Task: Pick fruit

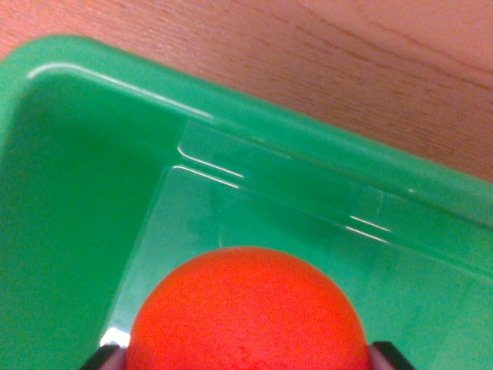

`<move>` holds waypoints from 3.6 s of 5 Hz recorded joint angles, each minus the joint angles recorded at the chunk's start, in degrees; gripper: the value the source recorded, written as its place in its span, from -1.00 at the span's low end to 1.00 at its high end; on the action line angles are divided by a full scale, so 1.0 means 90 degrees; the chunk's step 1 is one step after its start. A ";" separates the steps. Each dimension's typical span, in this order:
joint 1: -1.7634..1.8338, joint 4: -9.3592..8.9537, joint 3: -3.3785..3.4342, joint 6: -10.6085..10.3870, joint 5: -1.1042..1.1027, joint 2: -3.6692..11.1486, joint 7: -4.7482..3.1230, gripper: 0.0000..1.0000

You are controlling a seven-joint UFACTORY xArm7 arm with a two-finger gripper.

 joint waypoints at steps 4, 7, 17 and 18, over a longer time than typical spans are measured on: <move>-0.0008 0.0375 0.0006 0.0588 0.0026 -0.0214 -0.0010 1.00; -0.0016 0.0761 0.0013 0.1193 0.0053 -0.0434 -0.0021 1.00; -0.0034 0.1577 0.0026 0.2473 0.0109 -0.0901 -0.0044 1.00; -0.0034 0.1577 0.0026 0.2473 0.0109 -0.0901 -0.0044 1.00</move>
